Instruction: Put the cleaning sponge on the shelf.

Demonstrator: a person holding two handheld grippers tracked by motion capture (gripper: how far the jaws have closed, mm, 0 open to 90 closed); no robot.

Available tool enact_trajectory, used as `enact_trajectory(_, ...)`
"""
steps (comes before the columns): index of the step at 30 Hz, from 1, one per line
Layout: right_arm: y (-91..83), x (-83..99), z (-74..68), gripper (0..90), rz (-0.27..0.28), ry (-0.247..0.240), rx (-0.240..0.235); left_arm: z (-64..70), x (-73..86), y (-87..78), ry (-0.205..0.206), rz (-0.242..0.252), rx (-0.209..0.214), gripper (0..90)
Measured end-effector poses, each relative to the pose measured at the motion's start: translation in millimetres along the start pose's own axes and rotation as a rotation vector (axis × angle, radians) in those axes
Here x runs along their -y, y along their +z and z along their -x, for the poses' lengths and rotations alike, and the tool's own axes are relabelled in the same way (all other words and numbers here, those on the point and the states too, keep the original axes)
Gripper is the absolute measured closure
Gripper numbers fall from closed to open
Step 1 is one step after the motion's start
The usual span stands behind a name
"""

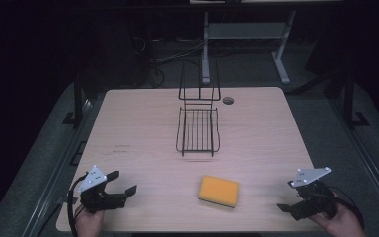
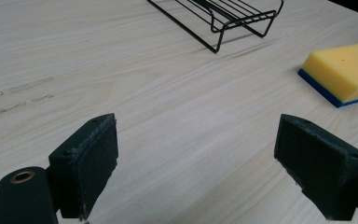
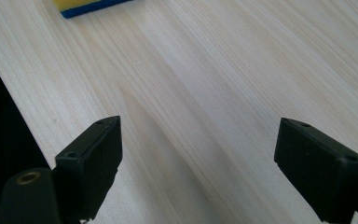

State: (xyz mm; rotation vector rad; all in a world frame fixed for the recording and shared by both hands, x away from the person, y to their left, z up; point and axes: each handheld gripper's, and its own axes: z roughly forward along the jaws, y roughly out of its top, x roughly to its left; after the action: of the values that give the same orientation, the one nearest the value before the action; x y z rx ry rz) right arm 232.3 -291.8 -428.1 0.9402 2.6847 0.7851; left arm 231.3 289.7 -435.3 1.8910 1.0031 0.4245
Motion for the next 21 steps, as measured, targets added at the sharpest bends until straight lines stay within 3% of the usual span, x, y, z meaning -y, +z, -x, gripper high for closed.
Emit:
enact_trajectory(11, 5.8, -4.2, -2.4, 14.9, -0.018, -0.014, -0.018, 0.1, -0.5, 0.3, 0.006, -0.002, 0.003, 12.8)
enact_trajectory(21, 9.5, -19.3, -12.8, 14.9, -0.033, -0.063, -0.033, 0.8, 0.1, -1.7, 0.0, 0.007, 0.004, 12.8)
